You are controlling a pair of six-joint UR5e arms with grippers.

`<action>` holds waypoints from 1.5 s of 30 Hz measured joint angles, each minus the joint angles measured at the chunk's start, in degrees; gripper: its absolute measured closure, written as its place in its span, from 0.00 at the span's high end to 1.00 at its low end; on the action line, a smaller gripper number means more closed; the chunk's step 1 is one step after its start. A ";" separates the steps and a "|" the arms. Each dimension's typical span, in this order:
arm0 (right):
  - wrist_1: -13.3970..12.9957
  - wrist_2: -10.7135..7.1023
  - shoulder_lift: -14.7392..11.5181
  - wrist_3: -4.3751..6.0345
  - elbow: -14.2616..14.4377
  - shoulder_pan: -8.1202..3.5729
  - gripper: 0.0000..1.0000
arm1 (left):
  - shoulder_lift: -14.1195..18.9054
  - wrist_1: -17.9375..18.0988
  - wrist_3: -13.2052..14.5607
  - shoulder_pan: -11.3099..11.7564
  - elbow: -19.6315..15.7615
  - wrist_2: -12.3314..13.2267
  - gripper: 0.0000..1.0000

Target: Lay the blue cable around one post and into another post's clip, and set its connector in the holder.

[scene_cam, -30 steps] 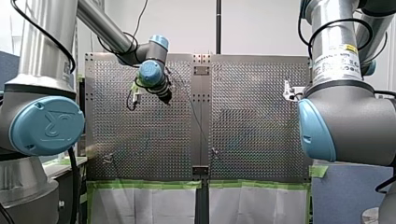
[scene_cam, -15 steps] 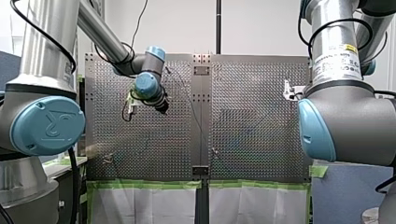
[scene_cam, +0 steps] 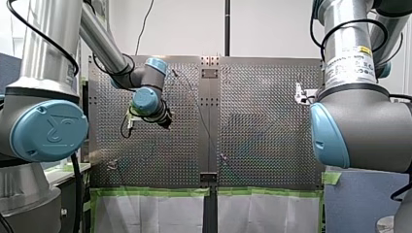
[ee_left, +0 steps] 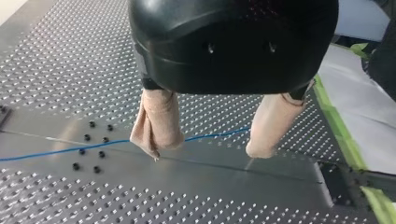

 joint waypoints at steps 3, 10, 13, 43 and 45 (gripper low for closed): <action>0.04 0.02 0.00 0.07 -0.07 0.00 0.92 | -0.07 1.61 0.29 0.09 -1.61 1.16 1.00; 0.11 0.03 0.00 0.42 -0.22 -0.08 0.92 | -0.17 5.01 0.19 0.33 -5.01 2.04 1.00; 0.24 0.03 0.00 0.49 -0.28 -0.10 0.92 | -0.19 6.71 0.16 0.34 -6.71 2.02 1.00; 3.46 0.16 0.23 0.60 -0.57 -0.13 0.92 | -1.04 22.91 -0.03 0.70 -18.56 1.74 1.00; 3.47 0.16 0.24 0.60 -0.57 -0.13 0.92 | -1.73 23.95 0.04 0.67 -18.59 1.72 1.00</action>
